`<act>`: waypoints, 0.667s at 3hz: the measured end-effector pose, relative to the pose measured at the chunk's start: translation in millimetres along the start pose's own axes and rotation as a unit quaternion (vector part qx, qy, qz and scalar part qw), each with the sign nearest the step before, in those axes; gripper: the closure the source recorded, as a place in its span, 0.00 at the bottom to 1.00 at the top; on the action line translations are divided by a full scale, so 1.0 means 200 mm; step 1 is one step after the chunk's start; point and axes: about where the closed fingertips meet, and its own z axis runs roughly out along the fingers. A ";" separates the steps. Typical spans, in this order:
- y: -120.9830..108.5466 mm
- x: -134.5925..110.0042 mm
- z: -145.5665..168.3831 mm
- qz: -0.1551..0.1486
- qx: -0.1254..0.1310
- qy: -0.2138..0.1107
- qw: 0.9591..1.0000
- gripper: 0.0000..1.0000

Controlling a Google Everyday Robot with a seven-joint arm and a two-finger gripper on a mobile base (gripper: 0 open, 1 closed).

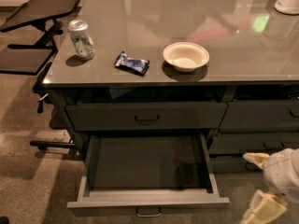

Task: Close middle drawer

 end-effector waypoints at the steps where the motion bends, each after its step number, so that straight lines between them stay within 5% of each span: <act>1: 0.11 0.08 0.25 0.001 -0.041 -0.009 0.999 0.08; 2: 0.26 0.15 0.56 -0.001 -0.099 -0.004 0.995 0.26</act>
Offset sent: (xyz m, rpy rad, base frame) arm -0.0789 0.0730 -0.1903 0.1337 0.2925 0.1582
